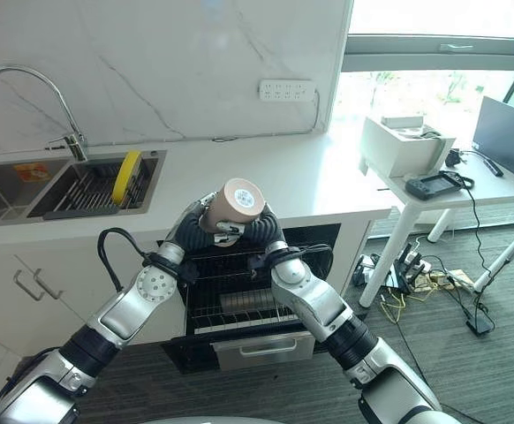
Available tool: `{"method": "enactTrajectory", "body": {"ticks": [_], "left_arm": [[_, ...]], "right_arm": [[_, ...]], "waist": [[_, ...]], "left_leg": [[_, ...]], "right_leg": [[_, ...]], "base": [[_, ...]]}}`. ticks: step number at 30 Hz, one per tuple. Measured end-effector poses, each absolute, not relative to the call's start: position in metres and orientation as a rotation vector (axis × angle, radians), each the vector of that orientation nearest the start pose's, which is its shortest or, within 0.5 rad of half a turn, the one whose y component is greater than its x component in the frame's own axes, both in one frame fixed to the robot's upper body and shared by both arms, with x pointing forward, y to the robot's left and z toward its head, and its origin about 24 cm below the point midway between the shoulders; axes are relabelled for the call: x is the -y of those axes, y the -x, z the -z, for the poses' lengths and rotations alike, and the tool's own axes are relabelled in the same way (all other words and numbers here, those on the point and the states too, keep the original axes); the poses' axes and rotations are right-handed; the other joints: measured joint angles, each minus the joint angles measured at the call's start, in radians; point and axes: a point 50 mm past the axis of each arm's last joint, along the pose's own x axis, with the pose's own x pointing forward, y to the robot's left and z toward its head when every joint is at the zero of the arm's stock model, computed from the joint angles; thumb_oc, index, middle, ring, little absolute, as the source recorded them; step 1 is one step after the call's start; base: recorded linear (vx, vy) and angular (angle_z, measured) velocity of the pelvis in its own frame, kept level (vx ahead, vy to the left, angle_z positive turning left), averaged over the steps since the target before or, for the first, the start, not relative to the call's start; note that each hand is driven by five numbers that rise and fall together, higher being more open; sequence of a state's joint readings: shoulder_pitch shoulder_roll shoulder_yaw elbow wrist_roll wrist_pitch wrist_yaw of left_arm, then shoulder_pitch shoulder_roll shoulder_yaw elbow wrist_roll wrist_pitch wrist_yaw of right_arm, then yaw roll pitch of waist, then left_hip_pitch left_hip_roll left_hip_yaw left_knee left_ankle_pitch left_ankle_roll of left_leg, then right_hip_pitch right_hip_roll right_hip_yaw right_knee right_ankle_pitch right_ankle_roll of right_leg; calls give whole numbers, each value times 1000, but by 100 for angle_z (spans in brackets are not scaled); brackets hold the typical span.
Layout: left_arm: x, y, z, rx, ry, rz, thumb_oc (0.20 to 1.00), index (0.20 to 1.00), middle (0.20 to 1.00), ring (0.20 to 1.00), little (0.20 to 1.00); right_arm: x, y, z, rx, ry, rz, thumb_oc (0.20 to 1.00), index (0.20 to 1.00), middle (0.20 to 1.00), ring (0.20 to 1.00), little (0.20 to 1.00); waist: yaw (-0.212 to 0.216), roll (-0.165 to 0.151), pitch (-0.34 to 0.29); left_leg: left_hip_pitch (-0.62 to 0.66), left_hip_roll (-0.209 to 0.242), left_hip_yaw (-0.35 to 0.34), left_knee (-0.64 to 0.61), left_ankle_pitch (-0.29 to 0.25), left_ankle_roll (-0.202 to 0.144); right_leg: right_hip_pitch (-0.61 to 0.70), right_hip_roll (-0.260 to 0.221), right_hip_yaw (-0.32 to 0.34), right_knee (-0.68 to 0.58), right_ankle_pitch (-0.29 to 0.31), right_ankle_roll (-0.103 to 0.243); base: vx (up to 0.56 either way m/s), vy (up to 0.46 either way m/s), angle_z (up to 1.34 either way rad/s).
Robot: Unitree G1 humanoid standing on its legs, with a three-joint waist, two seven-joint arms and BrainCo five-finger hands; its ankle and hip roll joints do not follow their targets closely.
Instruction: Place the dishes in the dishwasher.
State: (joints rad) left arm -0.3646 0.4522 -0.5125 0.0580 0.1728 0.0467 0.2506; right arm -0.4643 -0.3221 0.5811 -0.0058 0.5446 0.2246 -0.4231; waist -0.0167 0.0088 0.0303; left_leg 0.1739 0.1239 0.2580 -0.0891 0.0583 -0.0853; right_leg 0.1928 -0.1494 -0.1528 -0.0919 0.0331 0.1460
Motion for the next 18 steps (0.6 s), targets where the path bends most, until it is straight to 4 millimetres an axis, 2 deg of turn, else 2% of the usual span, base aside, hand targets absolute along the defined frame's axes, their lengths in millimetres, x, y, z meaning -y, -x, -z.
{"method": "enactTrajectory", "body": {"ticks": [18], "left_arm": [[-106, -294, -94, 297, -677, 237, 200, 200, 200, 200, 200]], "right_arm": [[61, -296, -104, -6, -65, -208, 1000, 1000, 1000, 1000, 1000]], "waist": [[4, 1, 1]], "left_leg": [[-4, 0, -3, 0, 0, 0]], "right_leg": [[-2, 0, -3, 0, 0, 0]], "base": [[0, 0, 0]]}}
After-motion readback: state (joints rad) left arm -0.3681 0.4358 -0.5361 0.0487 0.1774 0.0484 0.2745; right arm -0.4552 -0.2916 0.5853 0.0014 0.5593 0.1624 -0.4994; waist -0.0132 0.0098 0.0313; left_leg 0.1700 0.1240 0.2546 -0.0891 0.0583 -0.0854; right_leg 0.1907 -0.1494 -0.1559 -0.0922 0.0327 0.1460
